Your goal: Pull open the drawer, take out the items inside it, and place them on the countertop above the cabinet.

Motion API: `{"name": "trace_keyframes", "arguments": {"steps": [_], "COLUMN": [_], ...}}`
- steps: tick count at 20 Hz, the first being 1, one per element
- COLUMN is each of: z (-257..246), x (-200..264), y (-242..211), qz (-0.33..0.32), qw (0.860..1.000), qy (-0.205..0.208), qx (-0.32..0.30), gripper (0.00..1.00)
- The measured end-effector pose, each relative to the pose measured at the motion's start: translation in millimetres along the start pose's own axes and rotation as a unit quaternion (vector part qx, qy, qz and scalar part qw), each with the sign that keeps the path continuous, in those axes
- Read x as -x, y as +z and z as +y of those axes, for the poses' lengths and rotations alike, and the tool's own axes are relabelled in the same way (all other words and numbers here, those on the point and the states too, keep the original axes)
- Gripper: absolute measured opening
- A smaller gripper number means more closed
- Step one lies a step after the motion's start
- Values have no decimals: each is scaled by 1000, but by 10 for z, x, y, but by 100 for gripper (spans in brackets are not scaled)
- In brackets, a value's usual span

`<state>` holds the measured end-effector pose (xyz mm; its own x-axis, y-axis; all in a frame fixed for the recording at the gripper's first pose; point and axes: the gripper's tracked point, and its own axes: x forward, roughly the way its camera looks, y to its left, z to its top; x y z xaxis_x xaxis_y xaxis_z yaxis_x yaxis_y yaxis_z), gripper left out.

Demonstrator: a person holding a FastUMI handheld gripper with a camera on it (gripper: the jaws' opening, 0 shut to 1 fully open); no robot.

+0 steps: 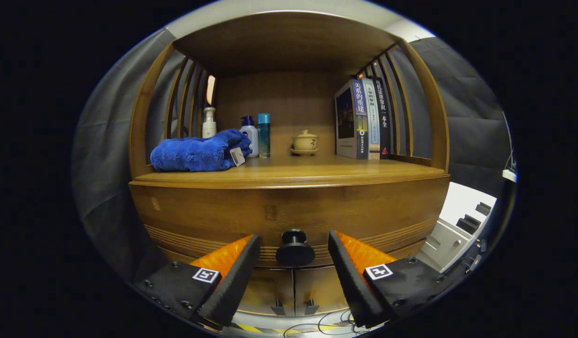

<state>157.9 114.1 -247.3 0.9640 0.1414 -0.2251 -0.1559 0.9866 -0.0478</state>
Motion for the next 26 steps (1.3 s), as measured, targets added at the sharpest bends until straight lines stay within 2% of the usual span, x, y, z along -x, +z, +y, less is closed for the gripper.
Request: {"name": "trace_keyframes", "arguments": {"steps": [8,13,14,20,26], "z": [-14,-32,-26,-12,-22], "x": [-127,-137,-137,-33,337], "y": [-70,-71,-76,-108,-178], "qz": [21,30,30,35,42], "qw": [999,999,999,999,999], "qy": [19,20,19,7,9], "qx": [-20,-21,-22,-20,-27], "gripper": [52,43,38,38,38]}}
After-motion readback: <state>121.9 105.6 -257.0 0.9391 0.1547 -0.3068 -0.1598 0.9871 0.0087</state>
